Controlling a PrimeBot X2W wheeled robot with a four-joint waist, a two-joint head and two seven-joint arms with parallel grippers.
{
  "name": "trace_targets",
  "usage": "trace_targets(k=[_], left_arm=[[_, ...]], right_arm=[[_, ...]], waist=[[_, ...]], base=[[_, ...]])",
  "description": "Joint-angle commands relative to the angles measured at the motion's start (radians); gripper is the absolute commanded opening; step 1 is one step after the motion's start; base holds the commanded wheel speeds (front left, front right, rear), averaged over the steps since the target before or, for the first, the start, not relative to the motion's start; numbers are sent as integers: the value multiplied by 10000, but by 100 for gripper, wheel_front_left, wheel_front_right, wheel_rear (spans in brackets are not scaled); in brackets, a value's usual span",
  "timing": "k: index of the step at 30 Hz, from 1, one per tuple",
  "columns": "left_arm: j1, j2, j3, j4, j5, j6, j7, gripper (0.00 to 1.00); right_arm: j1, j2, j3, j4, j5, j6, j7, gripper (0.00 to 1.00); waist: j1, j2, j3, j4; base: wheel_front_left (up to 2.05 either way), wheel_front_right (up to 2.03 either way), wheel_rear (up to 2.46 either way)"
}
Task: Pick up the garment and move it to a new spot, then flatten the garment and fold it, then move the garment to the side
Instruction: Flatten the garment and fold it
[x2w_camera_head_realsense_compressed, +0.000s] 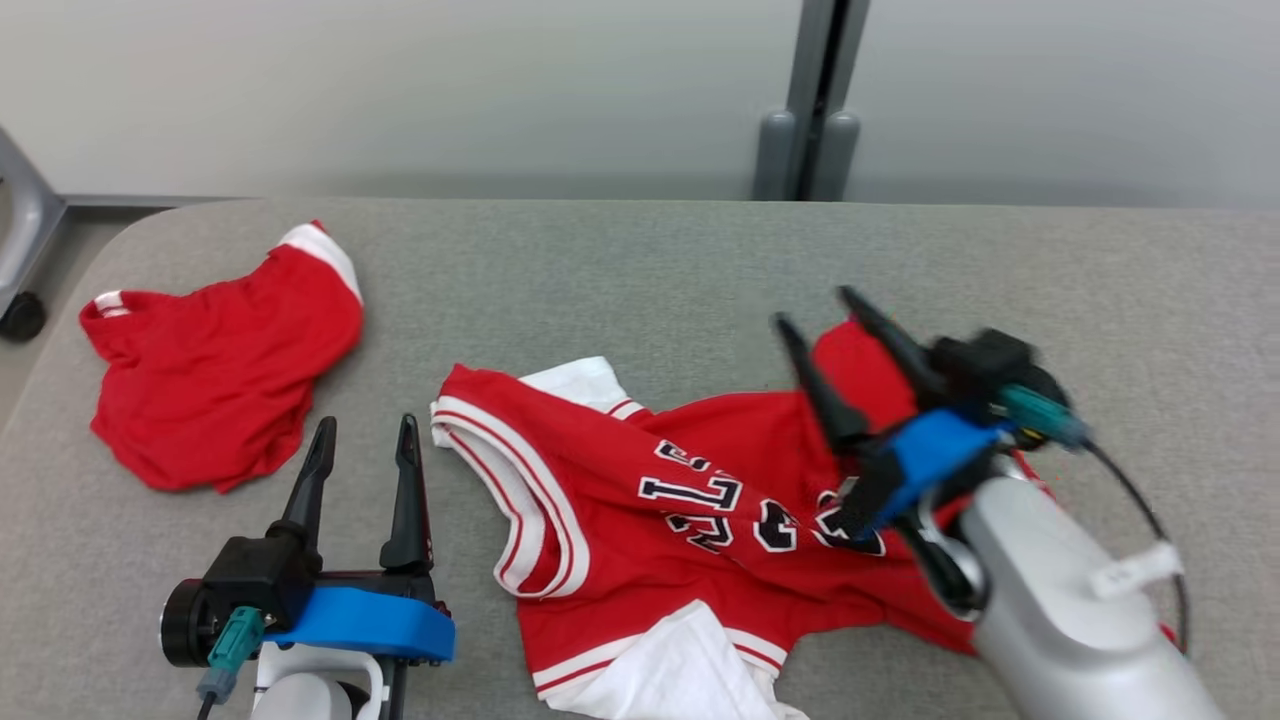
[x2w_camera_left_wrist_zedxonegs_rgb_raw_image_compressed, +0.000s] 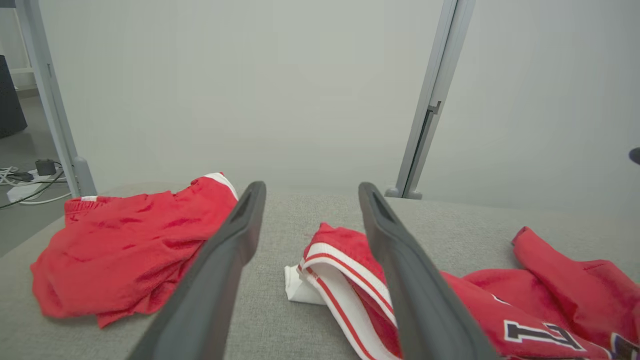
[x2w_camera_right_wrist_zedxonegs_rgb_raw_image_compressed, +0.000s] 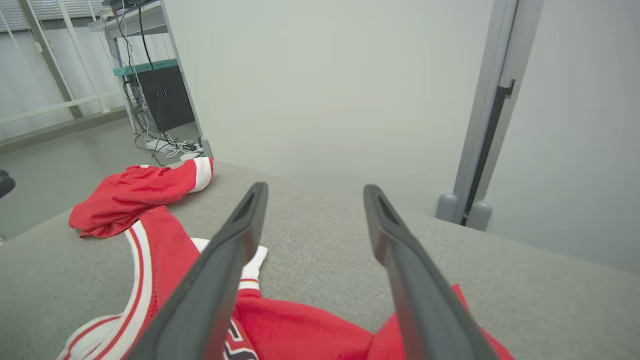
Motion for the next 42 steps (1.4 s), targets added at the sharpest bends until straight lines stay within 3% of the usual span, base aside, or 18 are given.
trace_targets(k=[1,7,15,21,33,42], left_arm=[[59,-5,42,-58,78,-5,-48,100],[142,-5,189,-62,149,-70,-48,100],[233,-7,235,12,261,-150,-48,100],[300,-9,-198,279,474,-264,-48,100],[654,302,-2062,1578,662,-439,-49,100],[540,568,-2299,2633,503,-446,-49,100]], right_arm=[[664,-136,-743,-603,-331,1,-47,100],[2802,23,-3460,-3045,-1472,1,-45,100],[4879,580,-5538,-4695,-2161,3,-46,100],[5347,787,-5806,-4975,-2281,3,79,100],[5225,848,-5760,-5008,-2265,1,169,100],[5118,851,-5714,-4873,-2212,1,167,100]], waist=[[1,0,-60,-156],[1,0,-53,-371],[1,0,-164,-397],[1,0,-209,-424],[1,0,0,-319],[1,0,205,-469]], base=[[0,0,0],[0,0,0],[0,0,0],[0,0,0],[0,0,0],[0,0,0]])
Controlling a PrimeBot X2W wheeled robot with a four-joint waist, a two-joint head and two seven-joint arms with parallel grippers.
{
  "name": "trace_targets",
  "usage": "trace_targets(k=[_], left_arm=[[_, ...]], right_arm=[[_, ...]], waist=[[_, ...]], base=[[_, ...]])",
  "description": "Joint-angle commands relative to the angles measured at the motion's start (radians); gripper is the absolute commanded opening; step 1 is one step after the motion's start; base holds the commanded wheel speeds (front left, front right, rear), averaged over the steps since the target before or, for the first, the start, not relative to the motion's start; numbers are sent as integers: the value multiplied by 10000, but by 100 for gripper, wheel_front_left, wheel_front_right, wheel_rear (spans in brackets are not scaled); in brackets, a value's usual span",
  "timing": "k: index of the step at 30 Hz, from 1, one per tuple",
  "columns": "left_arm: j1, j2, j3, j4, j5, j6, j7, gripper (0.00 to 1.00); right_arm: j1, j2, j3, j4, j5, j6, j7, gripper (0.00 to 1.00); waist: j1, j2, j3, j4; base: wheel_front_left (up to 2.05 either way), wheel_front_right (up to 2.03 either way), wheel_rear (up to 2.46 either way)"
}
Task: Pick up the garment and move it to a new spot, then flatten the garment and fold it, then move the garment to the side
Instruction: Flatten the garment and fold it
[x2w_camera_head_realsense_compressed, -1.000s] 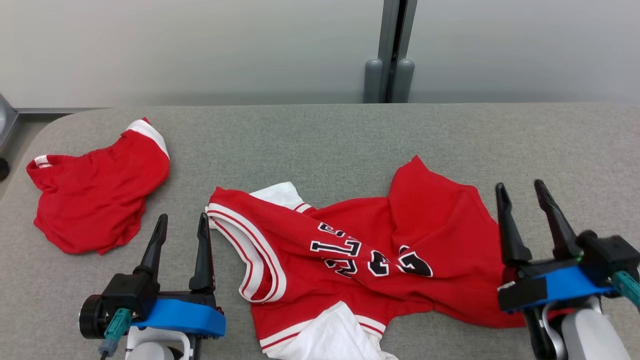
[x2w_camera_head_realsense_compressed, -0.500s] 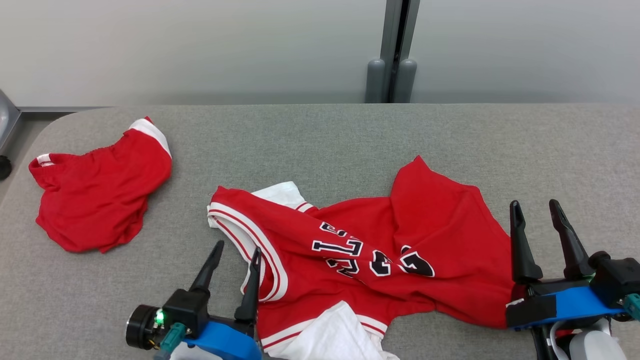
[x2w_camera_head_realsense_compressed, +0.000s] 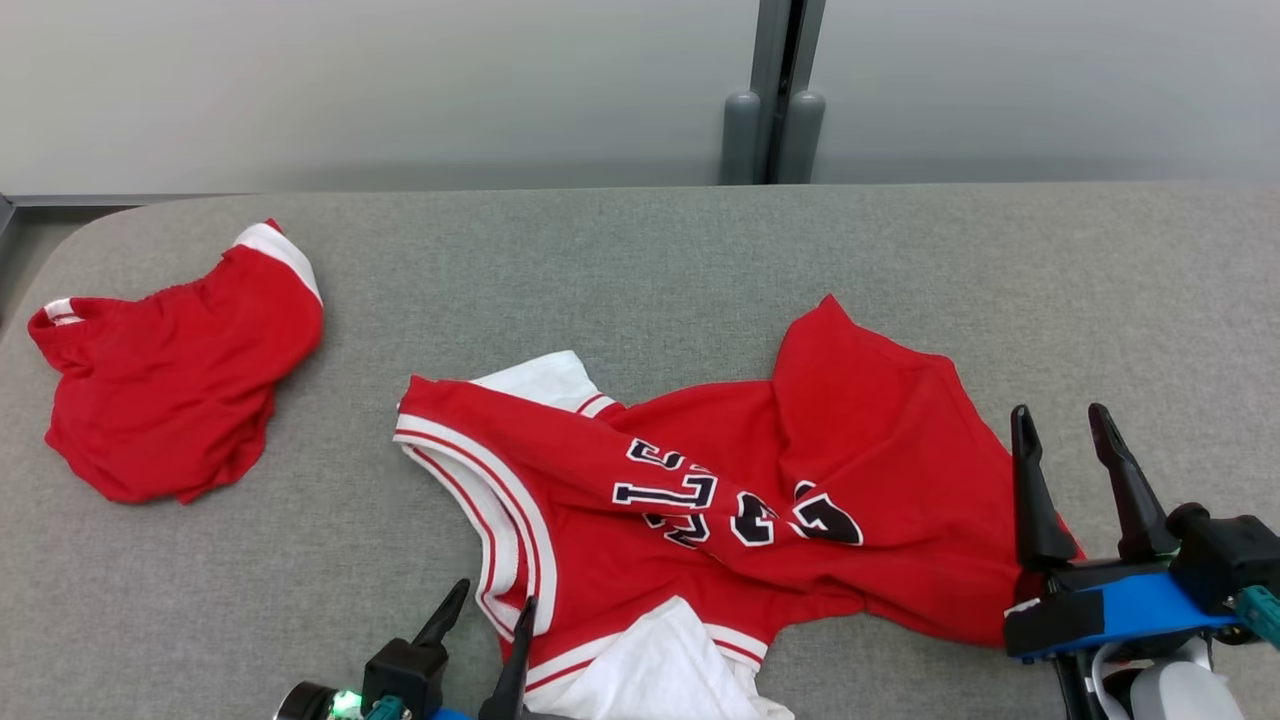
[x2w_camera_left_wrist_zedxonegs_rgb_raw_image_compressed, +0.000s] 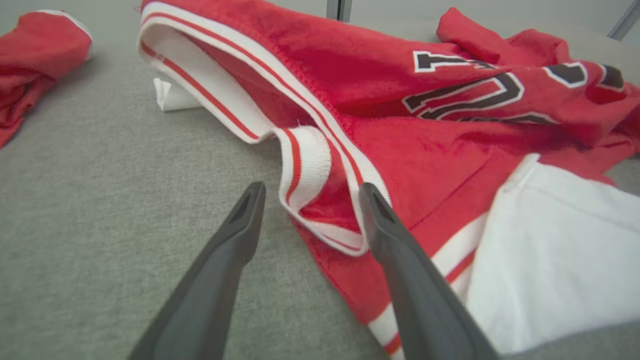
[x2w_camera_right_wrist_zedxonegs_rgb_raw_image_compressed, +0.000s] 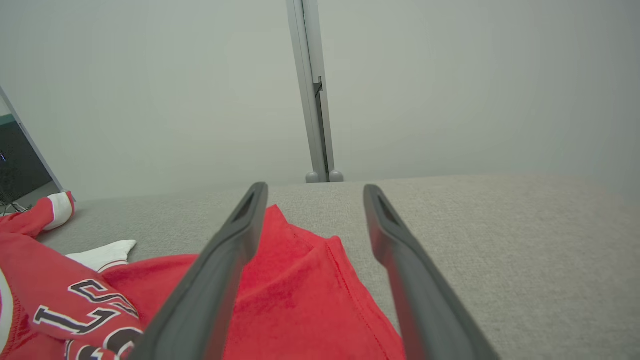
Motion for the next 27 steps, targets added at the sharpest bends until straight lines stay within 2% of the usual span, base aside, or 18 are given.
trace_targets(k=[1,10,11,12,13,18,27], left_arm=[[-124,102,-12,121,2,-71,-50,100],[-660,-12,-16,917,-179,-72,-51,100],[-712,-36,-120,1087,-228,-73,-50,45],[-836,-58,-200,1175,-293,-73,-50,7],[-965,-73,-321,1275,-372,-74,-51,0],[-1583,31,-563,1111,-864,-75,-51,0],[-3148,591,89,74,-1107,-45,-51,0]], right_arm=[[-53,8,9,41,51,1,22,100],[-144,8,39,217,74,1,19,100],[-153,8,57,239,78,1,27,100],[-164,7,59,257,88,1,29,100],[-182,8,70,273,99,3,27,100],[-224,7,36,316,157,1,1,100],[-363,5,-60,257,154,1,-60,100]], waist=[[-1,0,26,-25],[-1,0,163,-217],[-1,0,161,-240],[-1,0,161,-255],[-1,0,156,-269],[-1,0,160,-296],[-1,0,378,-514]], base=[[0,0,0],[0,0,0],[0,0,0],[0,0,0],[0,0,0],[0,0,0],[0,0,0]])
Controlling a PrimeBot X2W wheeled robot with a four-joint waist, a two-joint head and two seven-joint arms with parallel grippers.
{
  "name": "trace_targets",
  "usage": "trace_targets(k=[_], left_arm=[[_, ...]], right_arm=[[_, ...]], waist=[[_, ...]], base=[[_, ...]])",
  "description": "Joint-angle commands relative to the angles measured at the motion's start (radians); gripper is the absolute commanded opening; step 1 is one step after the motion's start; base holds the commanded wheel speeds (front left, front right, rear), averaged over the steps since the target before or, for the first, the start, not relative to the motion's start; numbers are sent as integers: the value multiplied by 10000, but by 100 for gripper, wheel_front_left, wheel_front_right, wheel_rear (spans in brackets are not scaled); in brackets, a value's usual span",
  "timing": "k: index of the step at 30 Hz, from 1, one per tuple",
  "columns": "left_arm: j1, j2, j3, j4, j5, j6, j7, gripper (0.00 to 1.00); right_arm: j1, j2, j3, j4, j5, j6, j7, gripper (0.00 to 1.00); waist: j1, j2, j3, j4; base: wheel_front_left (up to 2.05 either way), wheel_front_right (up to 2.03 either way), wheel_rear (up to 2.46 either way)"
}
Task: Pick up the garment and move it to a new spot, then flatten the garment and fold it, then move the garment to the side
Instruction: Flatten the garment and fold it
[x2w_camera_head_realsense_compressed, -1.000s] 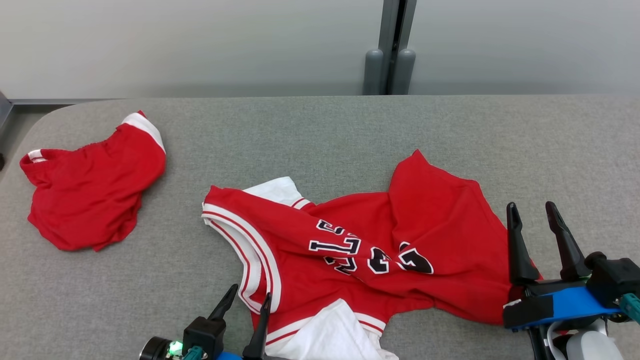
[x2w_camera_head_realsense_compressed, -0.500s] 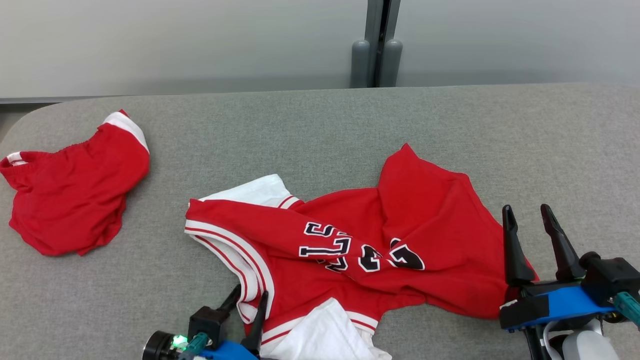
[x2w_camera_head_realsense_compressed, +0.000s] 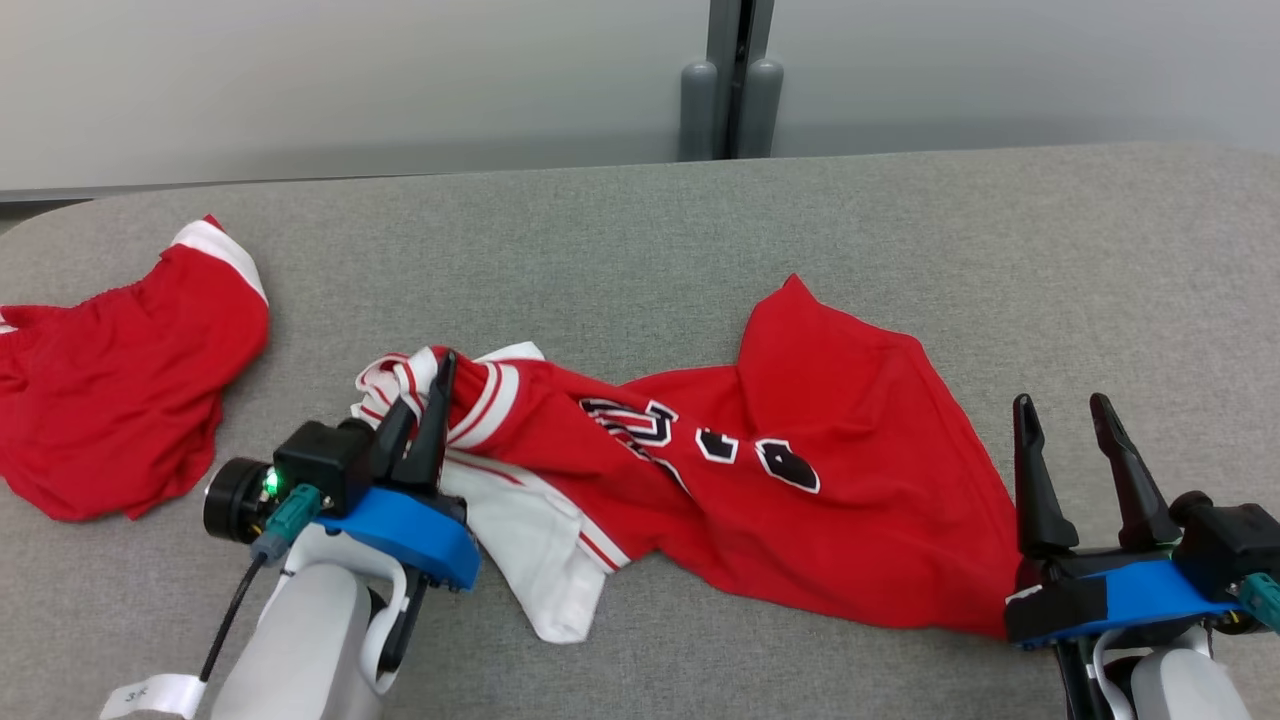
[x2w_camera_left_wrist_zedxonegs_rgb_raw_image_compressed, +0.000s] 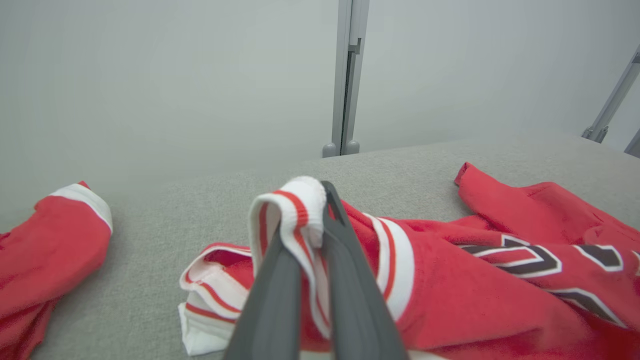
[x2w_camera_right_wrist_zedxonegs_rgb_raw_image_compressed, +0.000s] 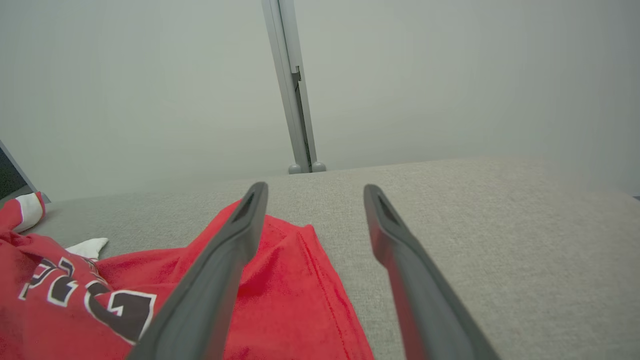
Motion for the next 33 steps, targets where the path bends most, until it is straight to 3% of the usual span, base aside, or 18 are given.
trace_targets(k=[1,9,26,33], left_arm=[[-244,58,121,-207,-18,-5,-51,0],[-129,-11,259,-1054,104,-5,-51,0],[1030,-201,-56,-2585,352,45,-51,0],[1193,-100,-7,-2642,232,147,-51,0]], right_arm=[[-95,-6,-51,2,71,1,-49,100],[92,-4,-271,112,154,3,-103,100],[271,-7,-294,323,232,1,-160,100],[146,-6,-129,387,274,1,-167,100]], waist=[[-1,-1,17,-50],[-1,-1,-26,-72],[-1,-1,-416,965],[-1,-1,-409,942]], base=[[0,0,0],[0,0,0],[0,0,0],[0,0,0]])
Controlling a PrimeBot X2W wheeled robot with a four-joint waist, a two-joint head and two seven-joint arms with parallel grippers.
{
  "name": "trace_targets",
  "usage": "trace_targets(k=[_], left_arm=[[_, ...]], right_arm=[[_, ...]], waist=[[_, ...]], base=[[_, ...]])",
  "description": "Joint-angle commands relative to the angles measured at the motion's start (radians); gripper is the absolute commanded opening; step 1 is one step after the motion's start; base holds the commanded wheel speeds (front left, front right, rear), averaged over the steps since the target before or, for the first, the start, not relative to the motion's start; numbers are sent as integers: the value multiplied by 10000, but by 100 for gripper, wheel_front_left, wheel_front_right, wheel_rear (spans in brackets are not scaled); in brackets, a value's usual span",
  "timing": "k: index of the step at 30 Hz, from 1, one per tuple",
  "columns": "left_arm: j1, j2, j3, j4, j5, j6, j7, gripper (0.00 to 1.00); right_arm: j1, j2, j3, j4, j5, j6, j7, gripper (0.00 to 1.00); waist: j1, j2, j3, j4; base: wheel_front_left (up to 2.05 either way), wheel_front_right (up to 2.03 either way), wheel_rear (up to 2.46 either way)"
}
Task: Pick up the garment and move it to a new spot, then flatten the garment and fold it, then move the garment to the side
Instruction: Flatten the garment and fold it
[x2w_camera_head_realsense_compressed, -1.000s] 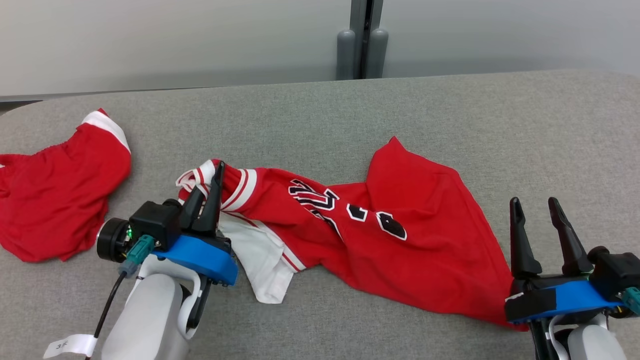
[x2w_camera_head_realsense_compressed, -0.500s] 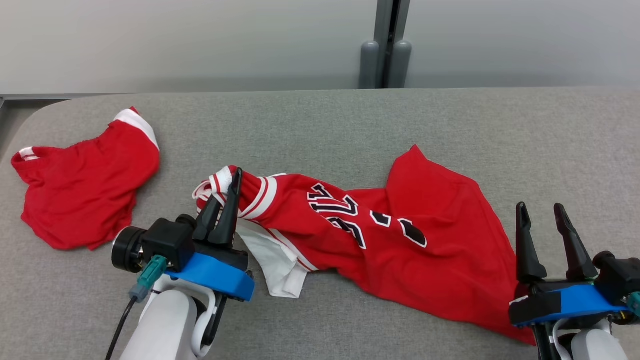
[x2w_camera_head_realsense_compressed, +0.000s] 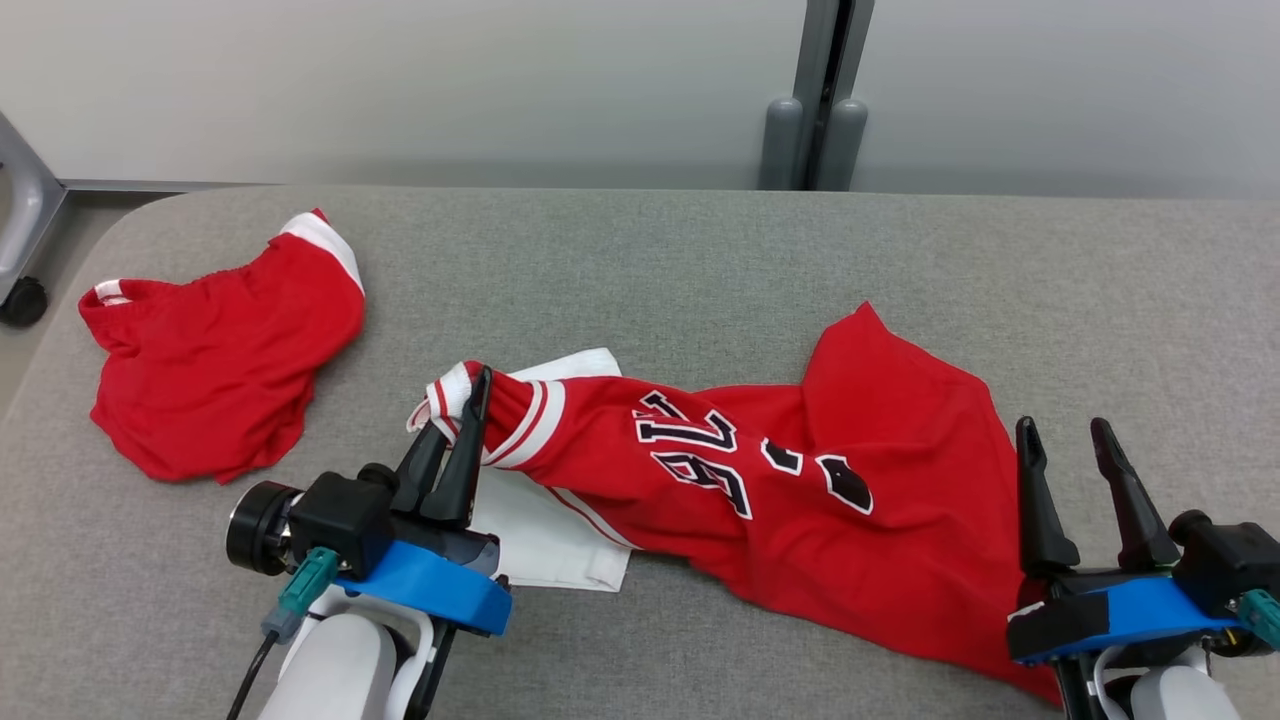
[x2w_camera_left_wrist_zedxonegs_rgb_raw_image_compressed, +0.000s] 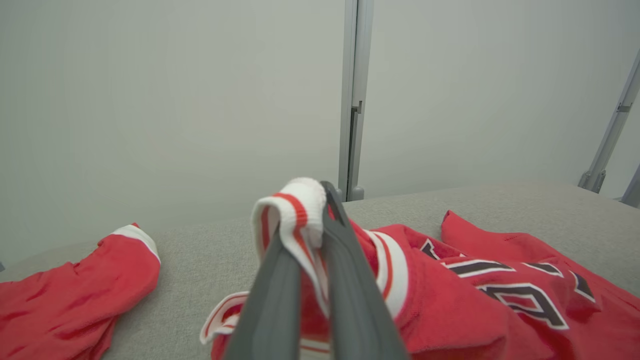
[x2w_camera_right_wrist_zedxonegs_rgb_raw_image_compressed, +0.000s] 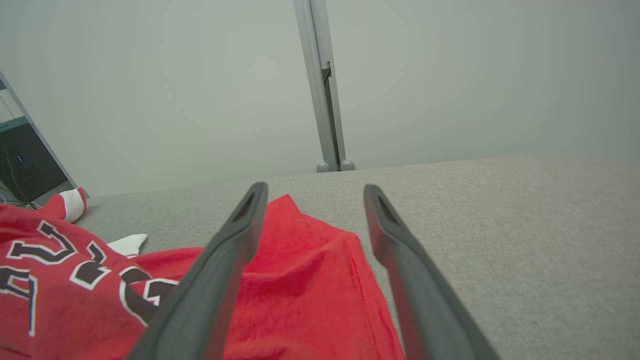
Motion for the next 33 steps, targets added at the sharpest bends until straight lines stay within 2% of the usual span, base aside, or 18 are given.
trace_targets(k=[1,12,21,22,23,28,33], left_arm=[[26,29,43,-8,-49,105,-50,0],[-698,364,780,382,-248,273,-50,0],[-1421,655,1578,1616,-256,279,-50,2],[-1504,672,1628,1808,-234,263,-50,43],[-1602,643,1675,1925,-205,245,-51,100],[-1554,437,1899,2113,-70,218,-51,100],[-872,26,2257,1665,73,167,-51,100]], right_arm=[[-51,-13,9,3,36,1,-47,100],[-445,-18,-203,-108,-158,1,-50,100],[-610,-13,-370,-78,-169,1,-53,100],[-616,-13,-364,-75,-159,3,-53,100],[-618,-14,-374,-75,-154,1,-53,100],[-592,-12,-429,-26,-168,3,-54,100],[-497,-13,-429,42,-150,3,-52,100]], waist=[[0,0,32,-106],[0,0,763,-1151],[0,0,1358,-1883],[0,0,1381,-1914],[0,0,1398,-1933],[0,0,1300,-1911],[0,0,973,-1714]], base=[[0,0,0],[0,0,0],[0,0,0],[0,0,0],[0,0,0],[0,0,0],[0,0,0]])
